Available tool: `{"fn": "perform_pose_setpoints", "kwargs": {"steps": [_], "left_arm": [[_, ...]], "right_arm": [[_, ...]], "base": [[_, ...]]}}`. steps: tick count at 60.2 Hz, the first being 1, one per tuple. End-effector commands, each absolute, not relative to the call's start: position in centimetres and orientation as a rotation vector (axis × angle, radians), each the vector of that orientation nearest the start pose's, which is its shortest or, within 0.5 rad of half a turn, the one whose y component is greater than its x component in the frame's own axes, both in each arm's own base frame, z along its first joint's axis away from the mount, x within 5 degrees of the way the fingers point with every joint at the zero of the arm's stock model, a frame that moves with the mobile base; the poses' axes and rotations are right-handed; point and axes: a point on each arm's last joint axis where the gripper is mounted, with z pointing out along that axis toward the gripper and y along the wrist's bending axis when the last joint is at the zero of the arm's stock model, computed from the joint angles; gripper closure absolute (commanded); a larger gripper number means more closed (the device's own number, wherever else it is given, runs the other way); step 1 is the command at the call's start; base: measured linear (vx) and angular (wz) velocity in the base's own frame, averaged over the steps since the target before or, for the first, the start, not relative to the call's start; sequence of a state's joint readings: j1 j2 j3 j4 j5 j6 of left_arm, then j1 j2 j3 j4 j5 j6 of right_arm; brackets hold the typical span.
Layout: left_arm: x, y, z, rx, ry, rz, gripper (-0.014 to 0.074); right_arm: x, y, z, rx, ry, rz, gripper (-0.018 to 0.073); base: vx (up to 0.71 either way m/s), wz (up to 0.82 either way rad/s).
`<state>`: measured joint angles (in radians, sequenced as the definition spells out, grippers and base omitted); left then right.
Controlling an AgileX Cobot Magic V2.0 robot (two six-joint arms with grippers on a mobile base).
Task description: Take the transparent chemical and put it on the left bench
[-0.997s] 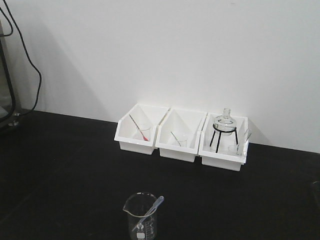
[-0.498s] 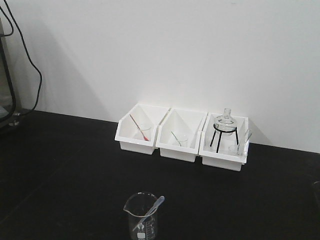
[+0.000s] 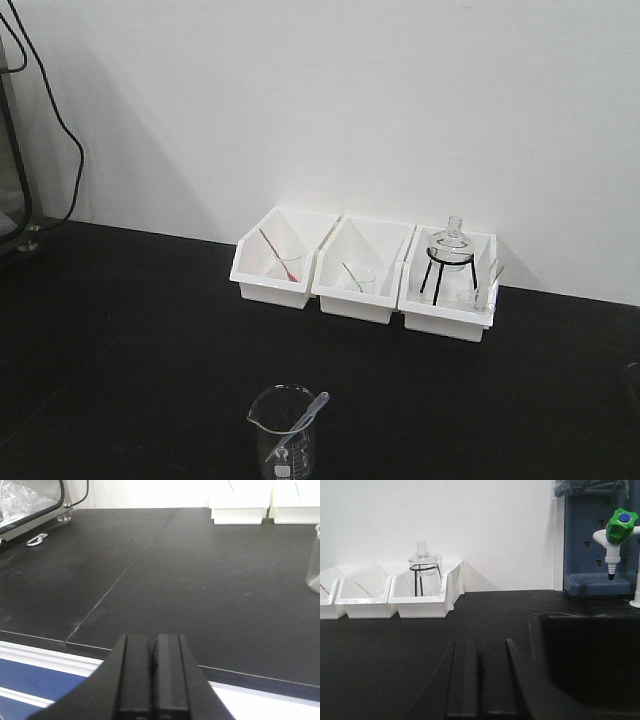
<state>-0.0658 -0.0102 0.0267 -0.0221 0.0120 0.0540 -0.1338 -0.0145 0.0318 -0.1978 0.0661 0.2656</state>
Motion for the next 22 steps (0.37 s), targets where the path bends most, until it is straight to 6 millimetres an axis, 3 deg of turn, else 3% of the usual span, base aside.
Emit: {"fn": "perform_pose_setpoints", "kwargs": {"steps": [1,22], "left_arm": [[5.50,-0.36,20.63,0.064,1.429,-0.035,0.0600],[5.50,-0.36,20.63,0.064,1.429,-0.035,0.0600]], "right_arm": [[5.56,-0.77,20.26,0.145,1.482,-0.067,0.0562],[5.56,-0.77,20.26,0.145,1.482,-0.067,0.0562]], "base": [[0.00,0.00],[0.00,0.00]]}}
